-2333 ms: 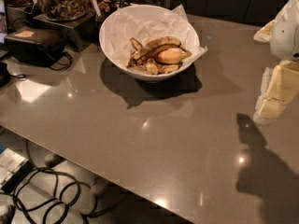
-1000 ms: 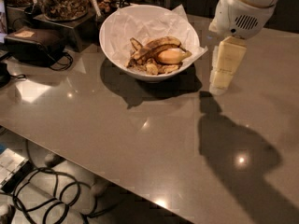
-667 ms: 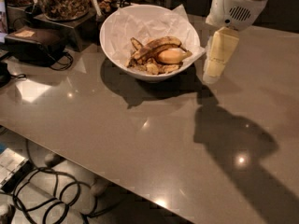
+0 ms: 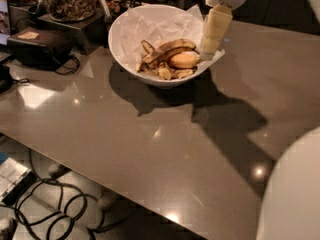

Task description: Pick banana from white bowl

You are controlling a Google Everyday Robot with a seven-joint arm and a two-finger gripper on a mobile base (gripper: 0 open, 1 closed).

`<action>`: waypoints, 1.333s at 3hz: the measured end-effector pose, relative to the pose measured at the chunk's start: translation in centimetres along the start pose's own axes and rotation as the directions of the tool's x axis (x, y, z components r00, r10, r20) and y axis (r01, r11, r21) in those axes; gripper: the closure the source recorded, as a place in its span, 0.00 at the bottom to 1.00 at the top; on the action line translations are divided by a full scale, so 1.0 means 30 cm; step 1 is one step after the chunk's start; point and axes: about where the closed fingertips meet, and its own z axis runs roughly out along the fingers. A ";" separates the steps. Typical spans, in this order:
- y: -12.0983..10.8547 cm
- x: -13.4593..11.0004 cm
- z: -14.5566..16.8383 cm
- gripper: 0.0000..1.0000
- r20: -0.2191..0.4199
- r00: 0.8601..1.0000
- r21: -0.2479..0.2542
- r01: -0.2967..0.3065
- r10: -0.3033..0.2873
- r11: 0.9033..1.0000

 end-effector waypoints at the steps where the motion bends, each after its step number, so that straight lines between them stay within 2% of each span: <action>1: -0.041 -0.028 -0.013 0.00 0.030 1.000 0.043 0.000 -0.001 0.999; 2: -0.079 -0.083 0.024 0.00 0.051 0.998 0.051 0.027 -0.029 0.998; 3: -0.122 -0.150 0.074 0.00 0.037 0.997 0.042 0.064 -0.066 0.997; 4: -0.150 -0.196 0.122 0.14 0.025 0.996 0.030 0.082 -0.082 0.996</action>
Offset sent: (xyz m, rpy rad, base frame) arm 0.0352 0.0298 0.0036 0.0294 -0.0352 0.0626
